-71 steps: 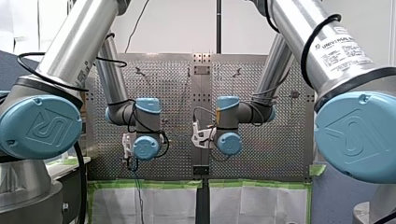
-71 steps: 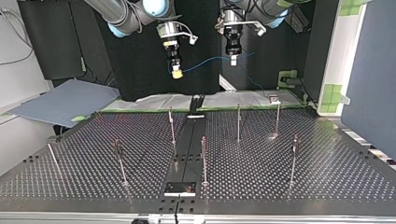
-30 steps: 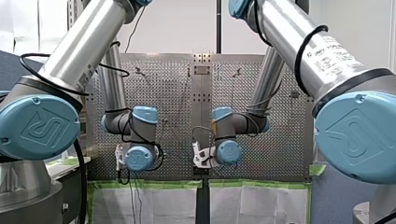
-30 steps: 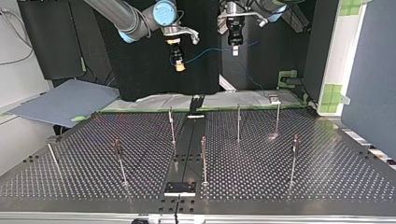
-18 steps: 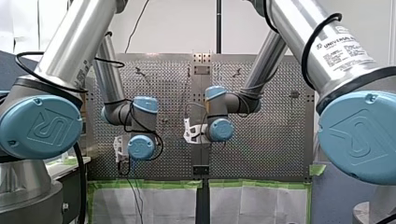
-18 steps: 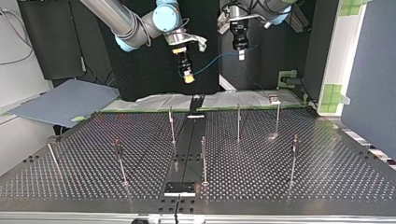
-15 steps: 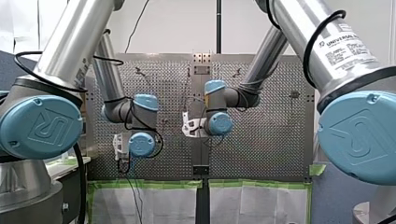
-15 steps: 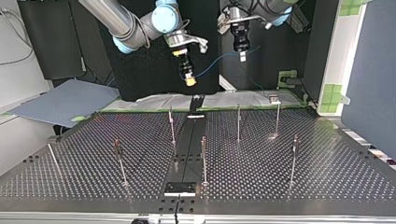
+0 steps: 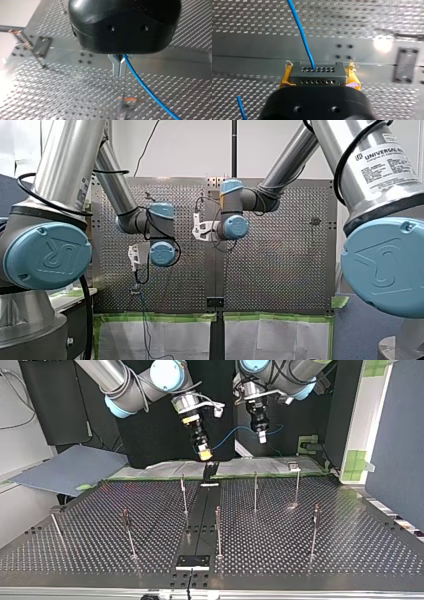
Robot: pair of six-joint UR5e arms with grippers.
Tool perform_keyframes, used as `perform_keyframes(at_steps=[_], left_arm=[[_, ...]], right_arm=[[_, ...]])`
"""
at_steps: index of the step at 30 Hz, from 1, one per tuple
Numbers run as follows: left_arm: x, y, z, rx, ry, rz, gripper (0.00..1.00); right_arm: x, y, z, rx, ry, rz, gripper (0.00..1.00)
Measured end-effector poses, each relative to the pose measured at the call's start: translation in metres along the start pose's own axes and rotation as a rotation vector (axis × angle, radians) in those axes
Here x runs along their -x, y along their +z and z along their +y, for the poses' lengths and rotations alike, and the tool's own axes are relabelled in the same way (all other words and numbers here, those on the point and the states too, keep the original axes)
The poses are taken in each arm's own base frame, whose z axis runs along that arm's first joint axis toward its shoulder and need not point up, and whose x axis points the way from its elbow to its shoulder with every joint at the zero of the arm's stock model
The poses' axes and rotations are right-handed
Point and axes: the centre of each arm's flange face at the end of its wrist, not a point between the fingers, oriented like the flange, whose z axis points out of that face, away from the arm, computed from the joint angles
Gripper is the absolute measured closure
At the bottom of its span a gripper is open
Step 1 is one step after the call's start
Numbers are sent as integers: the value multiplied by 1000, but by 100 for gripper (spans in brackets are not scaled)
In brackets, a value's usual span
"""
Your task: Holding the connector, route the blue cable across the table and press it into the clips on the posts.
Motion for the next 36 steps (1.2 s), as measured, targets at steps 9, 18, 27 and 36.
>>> perform_keyframes(at_steps=[9, 18, 27, 36], left_arm=[[34, 21, 17, 78, -10, -25, 100], [67, 40, 33, 93, -27, -41, 100], [99, 45, 39, 111, -47, -63, 100], [130, 43, 47, 124, -45, -77, 100]], right_arm=[[-56, -6, -2, -36, 49, 85, 100], [-58, 6, -9, -53, 57, 72, 100], [-57, 22, -23, -72, 57, 60, 100], [-83, 33, -31, -84, 79, 77, 100]])
